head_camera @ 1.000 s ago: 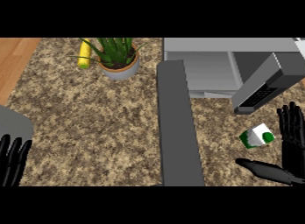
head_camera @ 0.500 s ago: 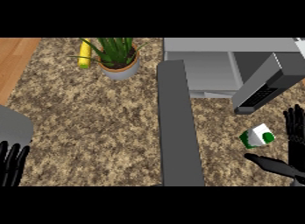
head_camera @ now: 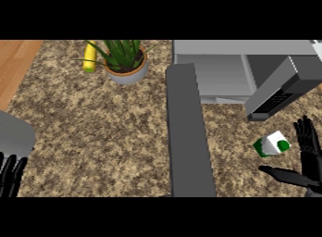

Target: Pick up the milk, place it into the microwave and close the microwave

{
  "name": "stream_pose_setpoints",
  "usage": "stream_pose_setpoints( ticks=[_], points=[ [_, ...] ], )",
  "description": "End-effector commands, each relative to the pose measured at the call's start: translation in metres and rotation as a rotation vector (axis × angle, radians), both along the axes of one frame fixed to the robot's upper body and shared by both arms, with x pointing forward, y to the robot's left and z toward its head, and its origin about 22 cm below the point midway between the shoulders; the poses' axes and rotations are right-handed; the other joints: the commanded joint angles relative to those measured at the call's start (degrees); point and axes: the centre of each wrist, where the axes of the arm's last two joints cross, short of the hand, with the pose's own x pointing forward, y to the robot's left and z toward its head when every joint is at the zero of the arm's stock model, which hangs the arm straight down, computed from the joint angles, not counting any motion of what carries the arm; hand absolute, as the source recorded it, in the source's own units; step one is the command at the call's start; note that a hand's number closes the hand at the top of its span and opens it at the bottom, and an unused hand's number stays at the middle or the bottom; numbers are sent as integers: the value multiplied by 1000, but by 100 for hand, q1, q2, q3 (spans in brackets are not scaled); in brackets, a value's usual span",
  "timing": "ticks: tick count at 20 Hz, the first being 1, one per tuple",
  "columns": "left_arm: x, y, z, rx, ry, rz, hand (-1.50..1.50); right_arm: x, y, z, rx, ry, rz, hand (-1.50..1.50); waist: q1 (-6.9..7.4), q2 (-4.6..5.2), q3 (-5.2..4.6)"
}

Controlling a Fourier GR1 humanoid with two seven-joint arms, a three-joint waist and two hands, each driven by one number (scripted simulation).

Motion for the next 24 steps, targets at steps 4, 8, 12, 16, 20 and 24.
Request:
stream_pose_setpoints(
  ticks=[4, 8, 12, 16, 20, 24],
  points=[
    [-3, 0, 11, 9, 3, -12, -150, 10, -26, -20, -22, 28, -29, -150, 29, 8, 4],
    [-4, -8, 10, -1, -16, 13, -150, -1, -20, -34, -27, 68, -36, -150, 9, 0, 1],
    [-5, 1, -5, -2, 8, -12, -150, 0, -40, -40, 15, 91, 10, -150, 54, 15, 7],
    [4, -1, -18, 7, 2, 1, -150, 22, -10, -46, 26, 98, 46, -150, 44, 18, 6],
    [4, 0, -12, -4, 1, -8, -150, 1, -37, -47, 92, 106, 97, -150, 66, 34, 14],
    [-2, -9, -5, -8, -8, -4, -150, 13, -3, -58, 71, 77, 60, -150, 103, 37, 19]
  ],
)
